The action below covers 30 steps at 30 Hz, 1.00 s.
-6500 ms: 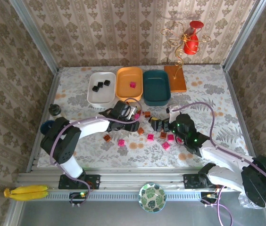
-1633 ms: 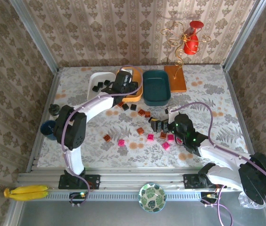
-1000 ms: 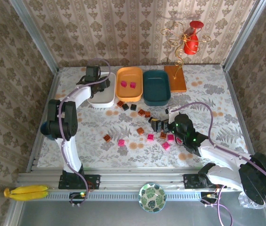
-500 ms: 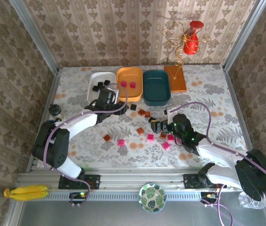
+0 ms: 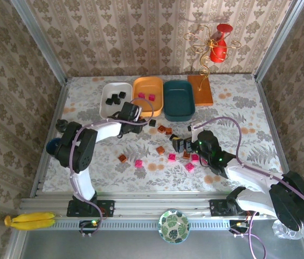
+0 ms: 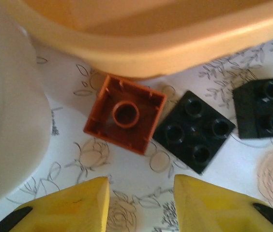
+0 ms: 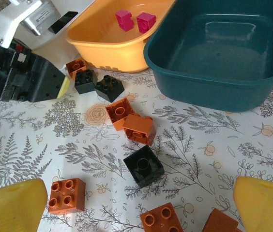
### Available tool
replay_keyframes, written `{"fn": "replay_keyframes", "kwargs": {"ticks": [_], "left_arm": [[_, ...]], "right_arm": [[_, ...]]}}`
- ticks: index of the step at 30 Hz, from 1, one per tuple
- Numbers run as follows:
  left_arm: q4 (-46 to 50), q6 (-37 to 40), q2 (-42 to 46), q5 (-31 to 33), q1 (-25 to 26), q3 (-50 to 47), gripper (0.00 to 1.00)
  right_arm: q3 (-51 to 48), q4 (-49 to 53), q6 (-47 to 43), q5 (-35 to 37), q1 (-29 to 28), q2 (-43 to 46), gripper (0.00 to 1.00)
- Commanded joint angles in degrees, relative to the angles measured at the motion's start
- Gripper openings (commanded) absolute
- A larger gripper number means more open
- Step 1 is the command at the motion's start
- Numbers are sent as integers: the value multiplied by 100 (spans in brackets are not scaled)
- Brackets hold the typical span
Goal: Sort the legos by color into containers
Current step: Pick up the lego from the center of the table.
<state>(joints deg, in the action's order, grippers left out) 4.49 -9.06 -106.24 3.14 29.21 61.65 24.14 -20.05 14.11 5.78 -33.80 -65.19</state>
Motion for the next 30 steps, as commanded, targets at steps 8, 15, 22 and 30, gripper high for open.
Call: {"fn": "replay_keyframes", "kwargs": {"ticks": [8,15,22,30], "left_arm": [[346,243,-459,389,-95,624,40],[378,339,-656,372,-131,823,44],[54,466,-697,57,-239,752,48],[-189,392,-780,-120,-267,758,55]], "right_arm": [[91,-22,19,64,-48,103,100],[100,-25,23,46,-48,102,100],[100,-34,31,31,-48,78,100],[113,-64,43,2,-48,11,100]]}}
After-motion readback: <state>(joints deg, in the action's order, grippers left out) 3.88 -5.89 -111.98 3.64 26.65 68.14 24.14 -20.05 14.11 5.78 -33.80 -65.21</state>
